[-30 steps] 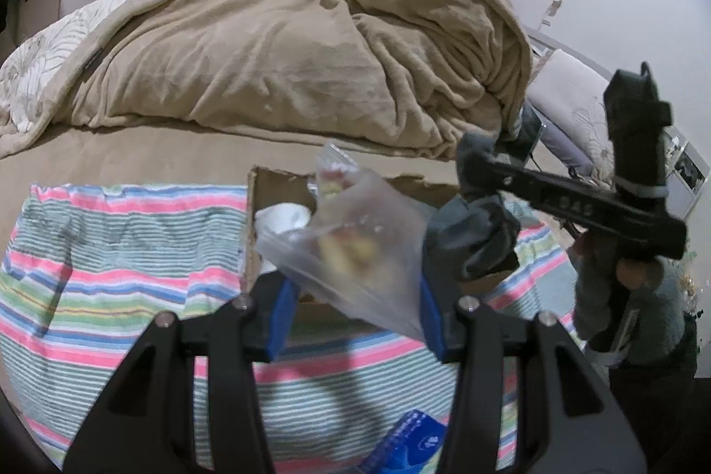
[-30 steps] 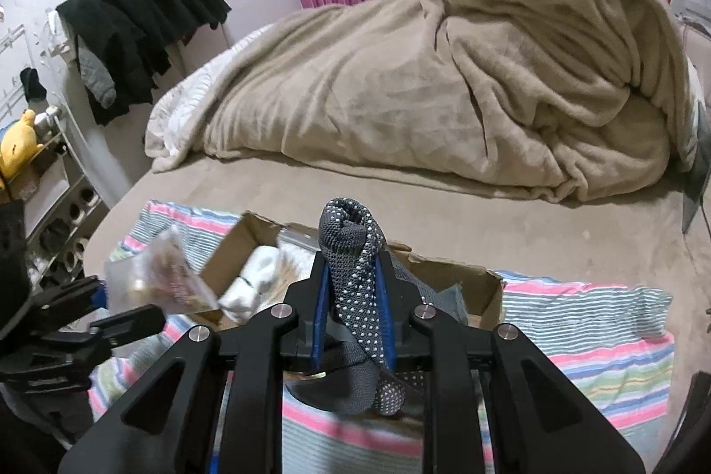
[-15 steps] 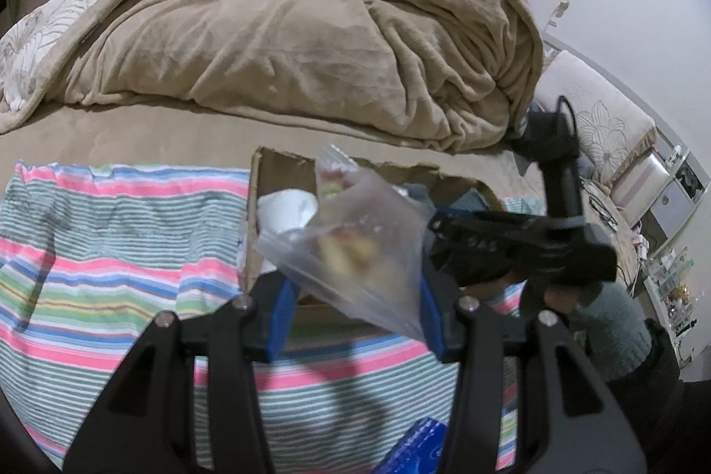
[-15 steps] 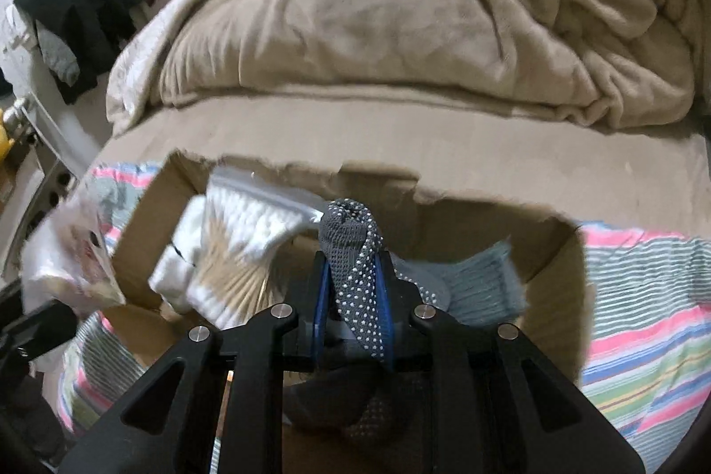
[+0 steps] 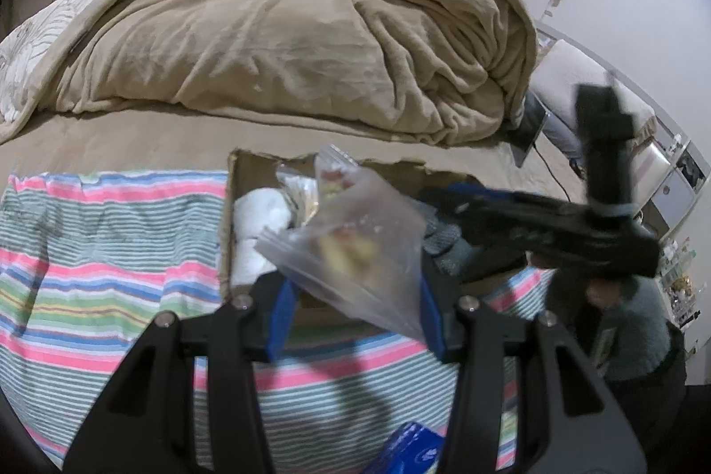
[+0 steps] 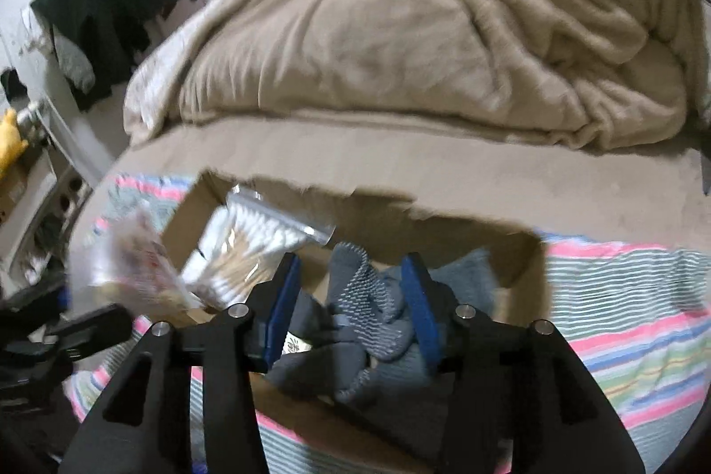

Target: Organize objects

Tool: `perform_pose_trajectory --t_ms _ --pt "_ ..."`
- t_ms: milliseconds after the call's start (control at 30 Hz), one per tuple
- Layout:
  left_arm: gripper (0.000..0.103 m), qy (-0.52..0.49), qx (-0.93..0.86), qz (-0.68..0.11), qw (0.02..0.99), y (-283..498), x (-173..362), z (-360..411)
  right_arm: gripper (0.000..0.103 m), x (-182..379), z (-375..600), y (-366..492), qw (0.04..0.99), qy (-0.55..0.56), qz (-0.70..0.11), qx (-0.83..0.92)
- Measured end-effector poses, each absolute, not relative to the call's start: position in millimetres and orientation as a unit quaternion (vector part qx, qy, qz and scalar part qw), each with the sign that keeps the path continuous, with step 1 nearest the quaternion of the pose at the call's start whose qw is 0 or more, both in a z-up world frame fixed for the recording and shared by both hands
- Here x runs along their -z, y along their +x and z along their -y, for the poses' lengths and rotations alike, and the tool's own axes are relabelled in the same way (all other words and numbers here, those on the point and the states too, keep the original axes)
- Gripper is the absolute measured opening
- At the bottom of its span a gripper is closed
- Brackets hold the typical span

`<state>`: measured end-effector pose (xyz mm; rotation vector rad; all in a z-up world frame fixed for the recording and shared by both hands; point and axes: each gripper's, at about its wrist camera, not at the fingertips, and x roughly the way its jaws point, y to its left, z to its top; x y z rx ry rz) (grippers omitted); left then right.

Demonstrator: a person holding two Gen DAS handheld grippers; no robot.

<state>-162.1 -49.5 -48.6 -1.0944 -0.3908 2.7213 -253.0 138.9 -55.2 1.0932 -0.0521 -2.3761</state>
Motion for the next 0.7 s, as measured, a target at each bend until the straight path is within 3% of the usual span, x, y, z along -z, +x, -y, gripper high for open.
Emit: perform_pose_trajectory --t_ms 700 --pt "0.049 -0.425 -0.892 0.128 0.089 -236 82 -22 0.05 36 -225 -234 0.243 0.365 0.081 0.895"
